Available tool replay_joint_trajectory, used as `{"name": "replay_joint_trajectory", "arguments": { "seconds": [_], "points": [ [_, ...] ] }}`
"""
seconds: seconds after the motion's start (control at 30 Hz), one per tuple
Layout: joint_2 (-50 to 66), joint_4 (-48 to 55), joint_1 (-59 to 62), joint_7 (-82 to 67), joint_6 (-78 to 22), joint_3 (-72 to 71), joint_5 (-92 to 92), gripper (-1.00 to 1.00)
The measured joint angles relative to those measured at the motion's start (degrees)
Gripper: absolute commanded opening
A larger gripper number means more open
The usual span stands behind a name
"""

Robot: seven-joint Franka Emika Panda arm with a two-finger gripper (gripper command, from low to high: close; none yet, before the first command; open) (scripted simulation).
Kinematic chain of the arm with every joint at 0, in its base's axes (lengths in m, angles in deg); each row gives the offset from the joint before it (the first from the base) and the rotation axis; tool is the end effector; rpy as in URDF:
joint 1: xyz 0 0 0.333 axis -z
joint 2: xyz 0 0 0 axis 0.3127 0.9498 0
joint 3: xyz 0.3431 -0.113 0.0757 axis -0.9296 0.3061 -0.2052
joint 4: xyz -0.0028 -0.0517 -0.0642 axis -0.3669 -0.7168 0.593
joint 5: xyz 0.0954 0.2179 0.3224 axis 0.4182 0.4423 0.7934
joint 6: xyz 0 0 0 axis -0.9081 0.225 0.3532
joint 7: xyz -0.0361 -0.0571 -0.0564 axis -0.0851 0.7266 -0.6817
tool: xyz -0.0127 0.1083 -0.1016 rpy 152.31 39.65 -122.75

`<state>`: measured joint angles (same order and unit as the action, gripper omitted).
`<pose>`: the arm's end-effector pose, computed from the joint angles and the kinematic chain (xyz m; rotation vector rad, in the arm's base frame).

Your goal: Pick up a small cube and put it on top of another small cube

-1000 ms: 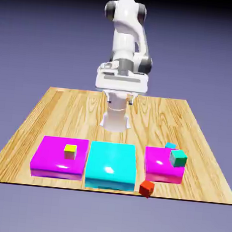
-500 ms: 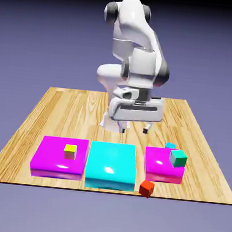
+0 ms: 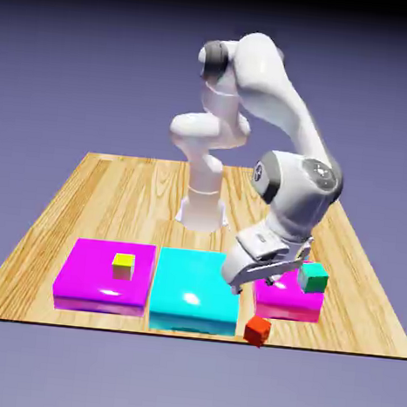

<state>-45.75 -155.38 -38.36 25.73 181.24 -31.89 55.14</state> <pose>0.6690 0.1578 0.2974 2.7932 -0.1418 -0.2512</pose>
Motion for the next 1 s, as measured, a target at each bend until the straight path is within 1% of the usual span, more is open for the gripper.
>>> {"name": "replay_joint_trajectory", "arguments": {
  "seconds": [0.77,1.0],
  "points": [
    [43.8,47.8,-13.1,-11.0,-45.7,3.6,-8.4,0.0],
    [44.6,43.6,-5.4,-5.6,-47.2,-10.0,-18.9,0.0]
  ]
}}
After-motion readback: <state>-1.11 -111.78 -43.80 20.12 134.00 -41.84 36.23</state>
